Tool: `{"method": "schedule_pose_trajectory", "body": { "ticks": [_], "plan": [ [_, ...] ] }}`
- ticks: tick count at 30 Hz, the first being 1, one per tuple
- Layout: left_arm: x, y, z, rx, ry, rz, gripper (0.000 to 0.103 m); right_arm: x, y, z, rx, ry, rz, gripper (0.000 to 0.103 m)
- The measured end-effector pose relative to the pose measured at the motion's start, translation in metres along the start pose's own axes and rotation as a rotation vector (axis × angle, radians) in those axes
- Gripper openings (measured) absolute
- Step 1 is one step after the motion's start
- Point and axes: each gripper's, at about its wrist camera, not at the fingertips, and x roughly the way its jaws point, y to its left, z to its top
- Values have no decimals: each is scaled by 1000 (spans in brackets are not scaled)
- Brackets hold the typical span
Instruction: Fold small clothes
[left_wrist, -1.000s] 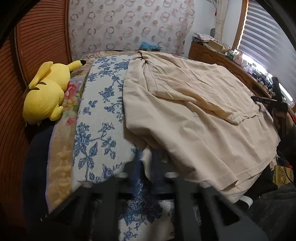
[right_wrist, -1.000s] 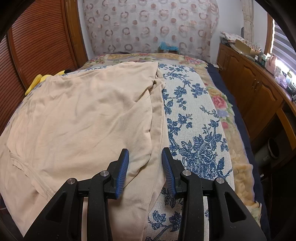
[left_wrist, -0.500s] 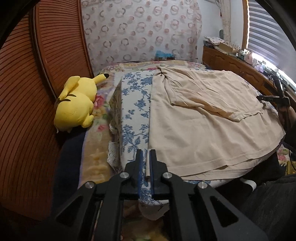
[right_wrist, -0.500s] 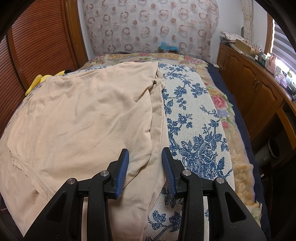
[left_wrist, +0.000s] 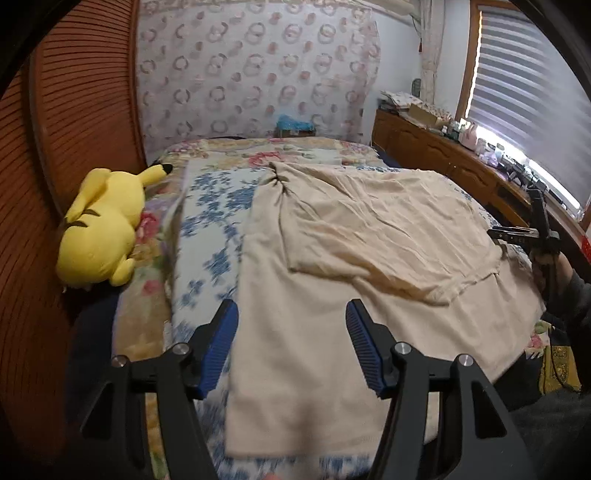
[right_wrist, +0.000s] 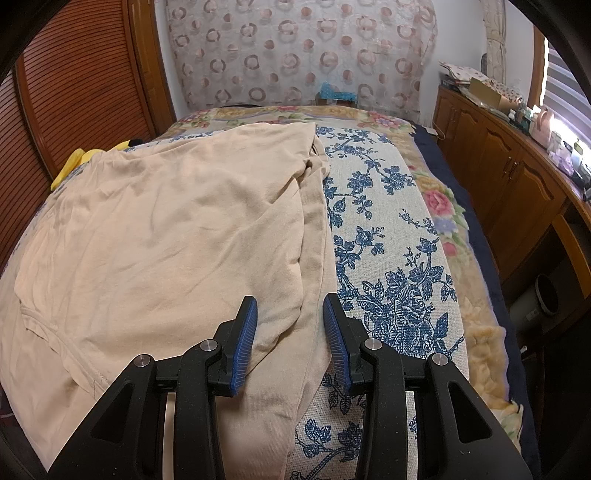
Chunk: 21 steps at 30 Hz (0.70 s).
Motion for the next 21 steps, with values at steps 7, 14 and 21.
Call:
{"method": "schedule_pose_trajectory", "body": {
  "ticks": [7,14,21],
  "plan": [
    [60,-7,30,-3,73,13,60,0,1,0,-1,0,-1,36],
    [105,-11,33,-45,153,-22,60,0,0,0,0,0,0,37],
    [113,-11,37,-120,128,-69,60,0,0,0,0,-1,0,37]
  ]
}}
